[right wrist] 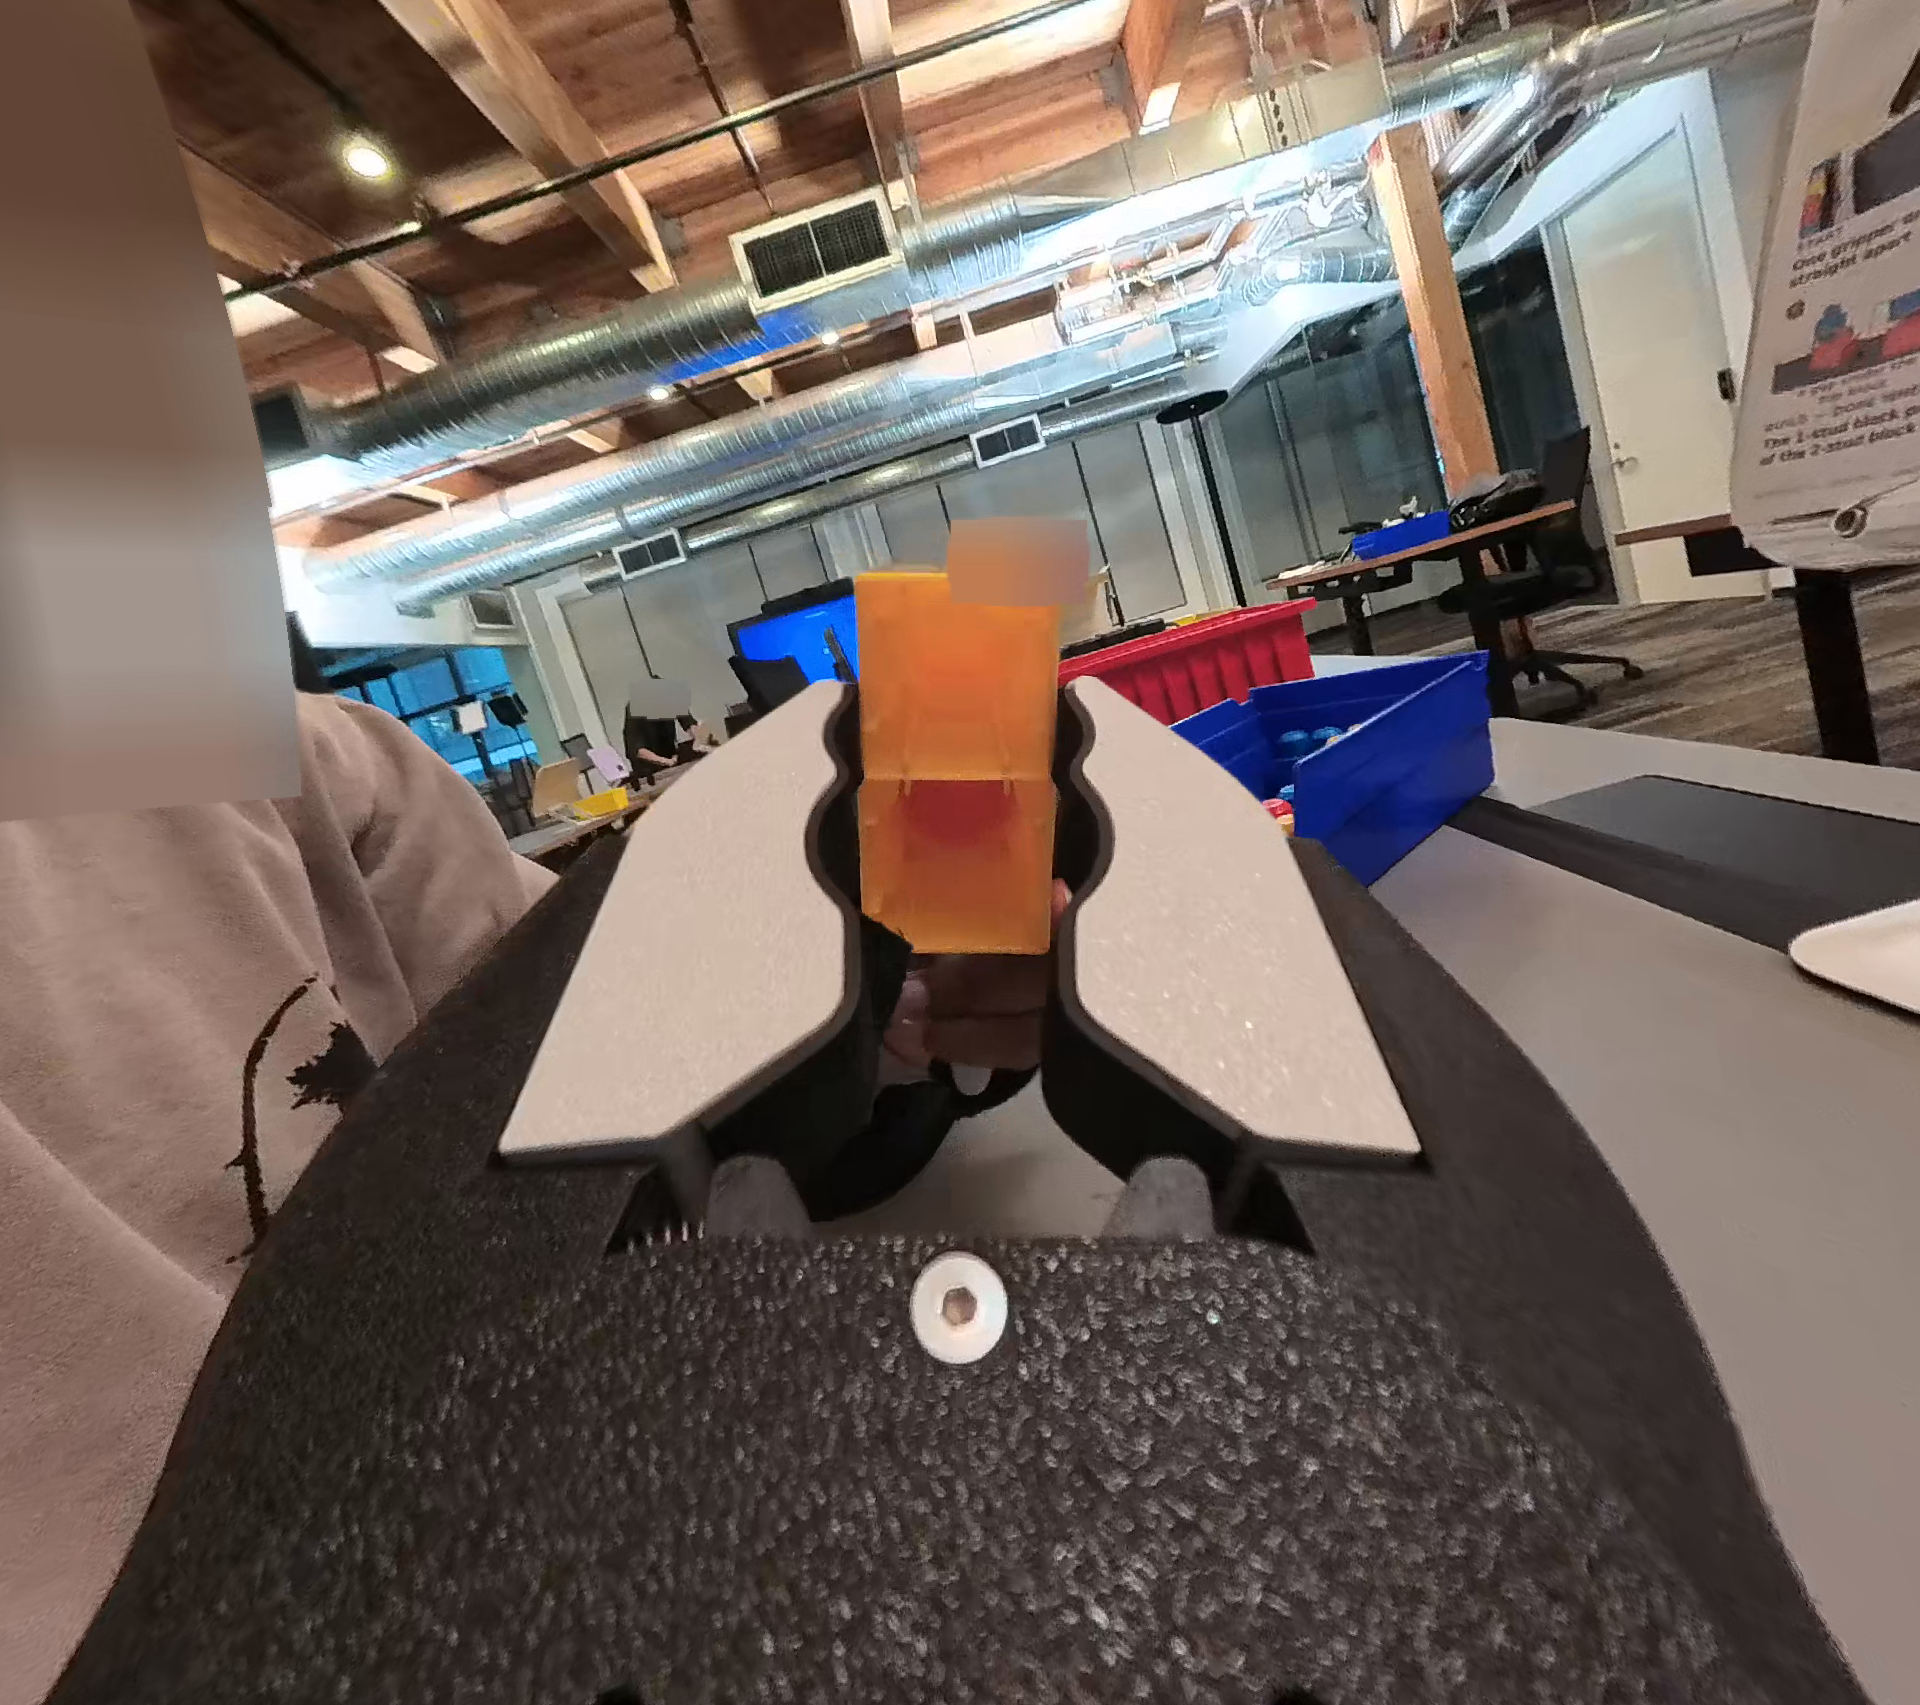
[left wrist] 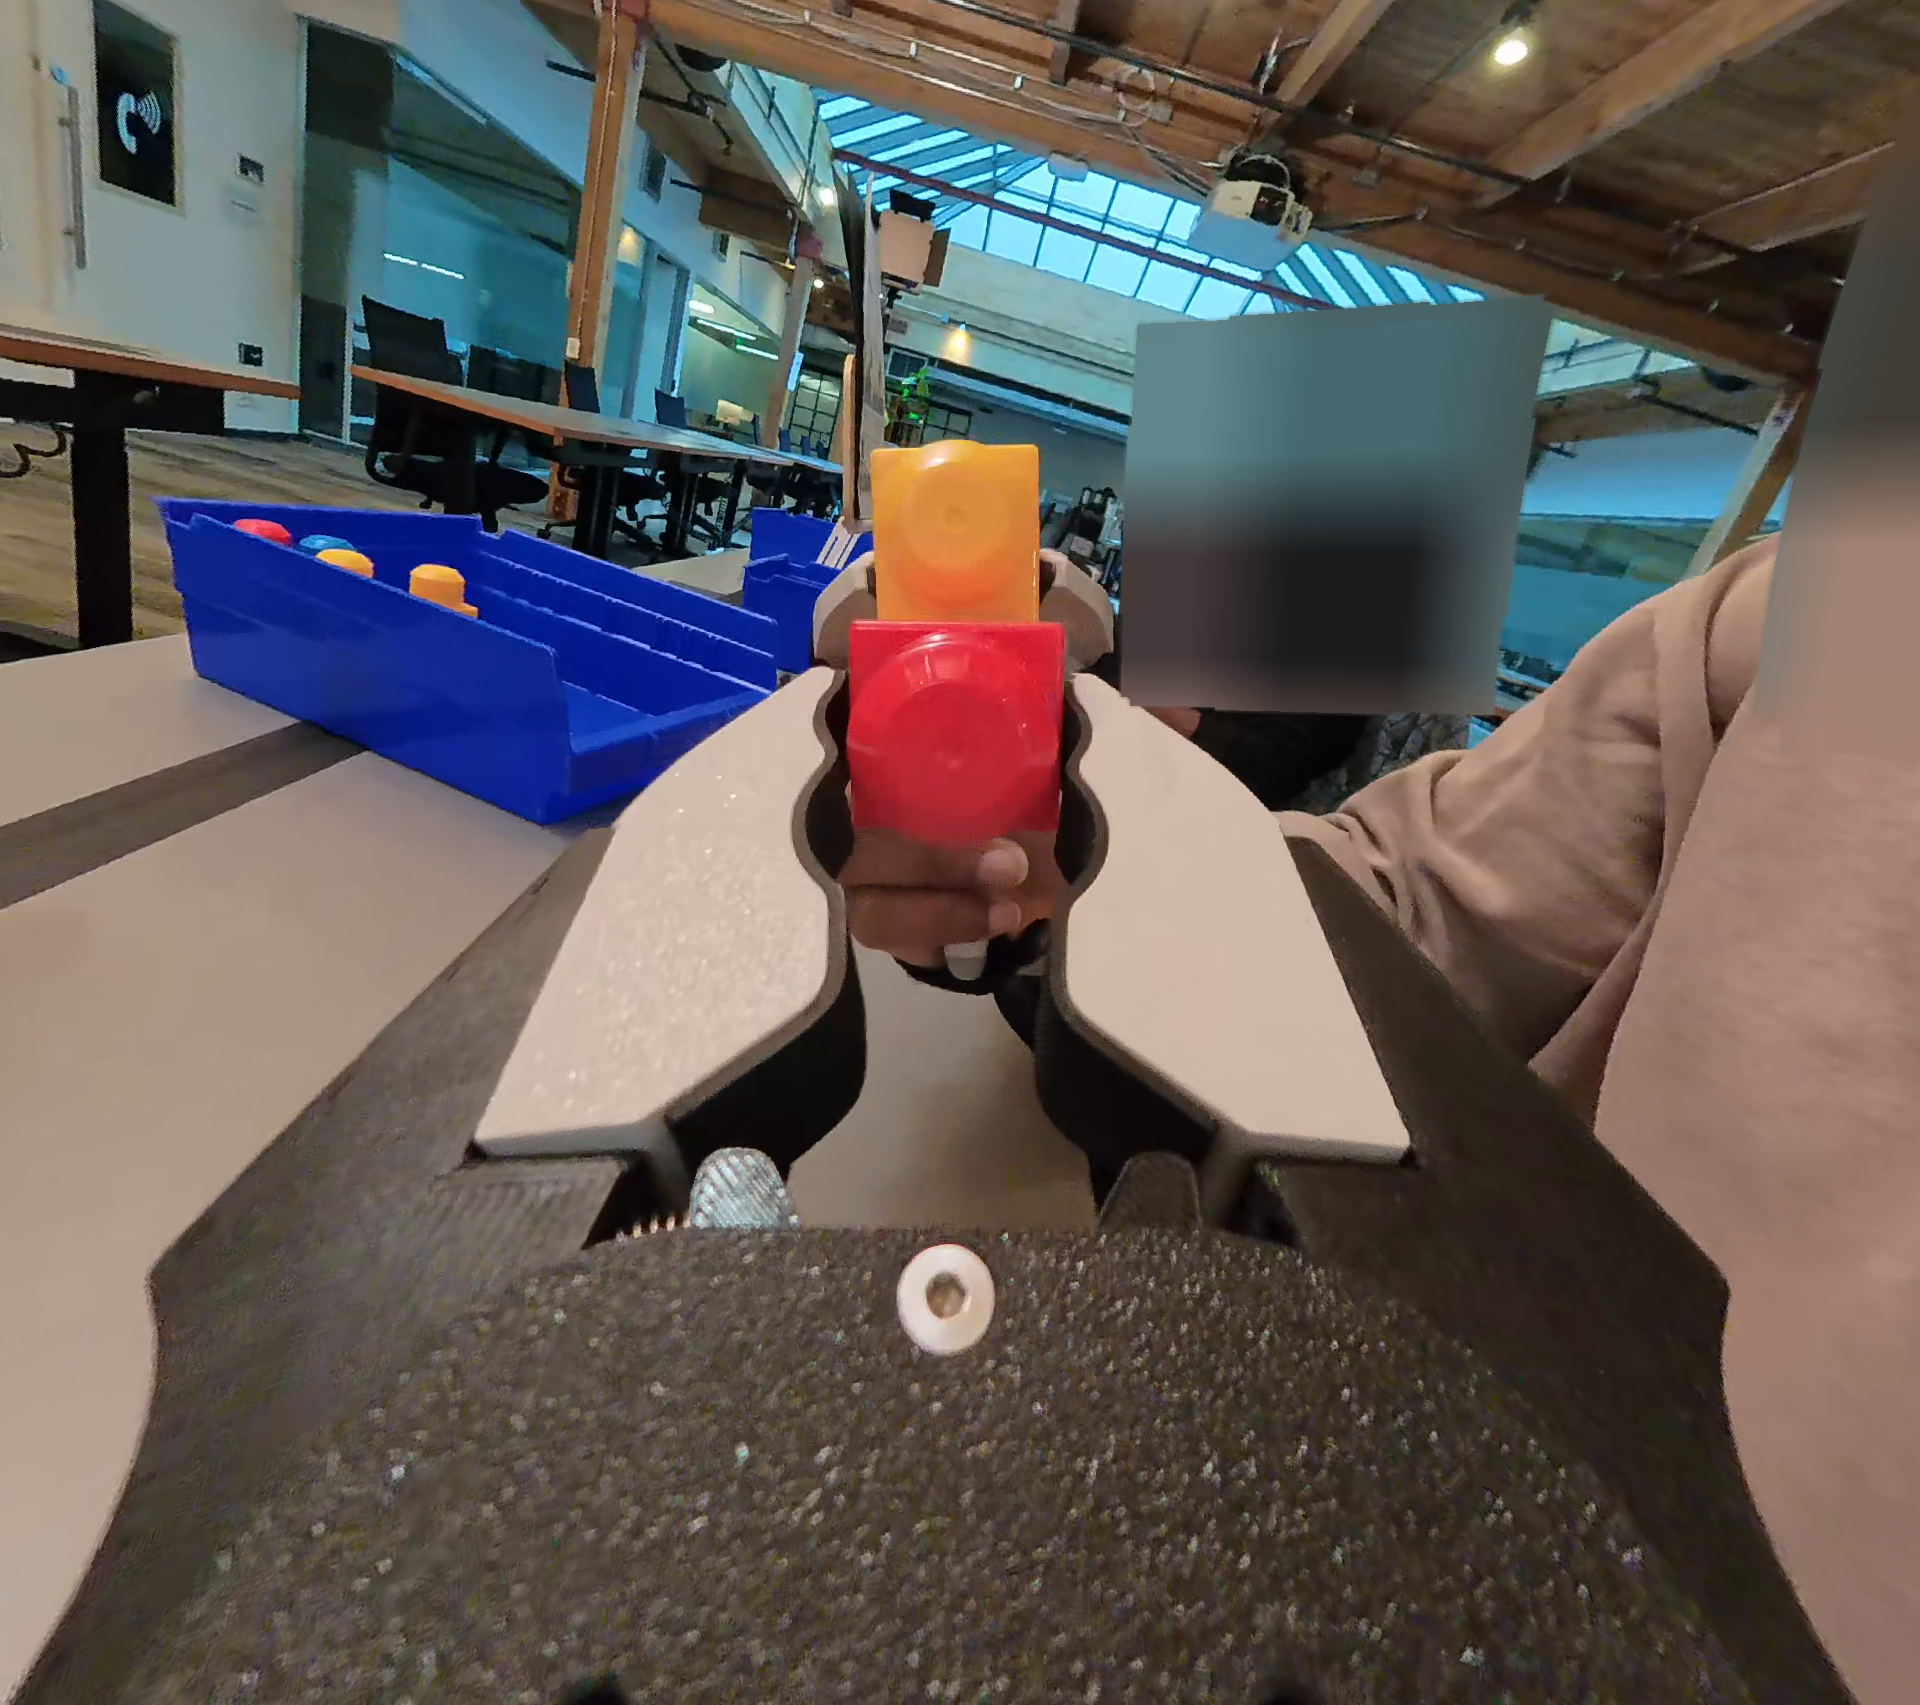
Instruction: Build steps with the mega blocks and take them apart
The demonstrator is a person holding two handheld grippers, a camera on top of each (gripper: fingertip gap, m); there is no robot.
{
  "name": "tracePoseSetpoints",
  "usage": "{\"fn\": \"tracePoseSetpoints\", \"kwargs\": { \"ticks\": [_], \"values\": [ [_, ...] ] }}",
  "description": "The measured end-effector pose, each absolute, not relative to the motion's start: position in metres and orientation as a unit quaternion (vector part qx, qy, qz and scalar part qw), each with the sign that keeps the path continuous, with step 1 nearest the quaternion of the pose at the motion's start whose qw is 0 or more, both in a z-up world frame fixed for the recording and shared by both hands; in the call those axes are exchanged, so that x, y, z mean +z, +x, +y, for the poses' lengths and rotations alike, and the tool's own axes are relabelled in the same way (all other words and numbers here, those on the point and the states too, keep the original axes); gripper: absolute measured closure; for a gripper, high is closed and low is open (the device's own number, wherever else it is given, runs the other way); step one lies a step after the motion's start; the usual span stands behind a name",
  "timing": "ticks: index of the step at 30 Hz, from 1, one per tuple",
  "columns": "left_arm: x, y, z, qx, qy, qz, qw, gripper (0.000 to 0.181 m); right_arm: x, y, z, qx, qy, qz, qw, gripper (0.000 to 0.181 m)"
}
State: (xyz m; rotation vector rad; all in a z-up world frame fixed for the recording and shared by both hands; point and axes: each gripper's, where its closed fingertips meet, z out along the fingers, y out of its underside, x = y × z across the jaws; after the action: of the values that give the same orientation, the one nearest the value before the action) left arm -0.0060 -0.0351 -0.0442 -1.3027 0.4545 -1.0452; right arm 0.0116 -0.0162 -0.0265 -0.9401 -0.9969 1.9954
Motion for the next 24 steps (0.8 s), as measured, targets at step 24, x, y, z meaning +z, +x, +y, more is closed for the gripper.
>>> {"fn": "tracePoseSetpoints", "kwargs": {
  "ticks": [24],
  "values": [
    [-0.078,-0.014,-0.046,-0.333,-0.689,0.314,0.562,0.141,-0.109,-0.001,-0.035,0.509,-0.419,-0.667,0.346,0.143]
  ]
}}
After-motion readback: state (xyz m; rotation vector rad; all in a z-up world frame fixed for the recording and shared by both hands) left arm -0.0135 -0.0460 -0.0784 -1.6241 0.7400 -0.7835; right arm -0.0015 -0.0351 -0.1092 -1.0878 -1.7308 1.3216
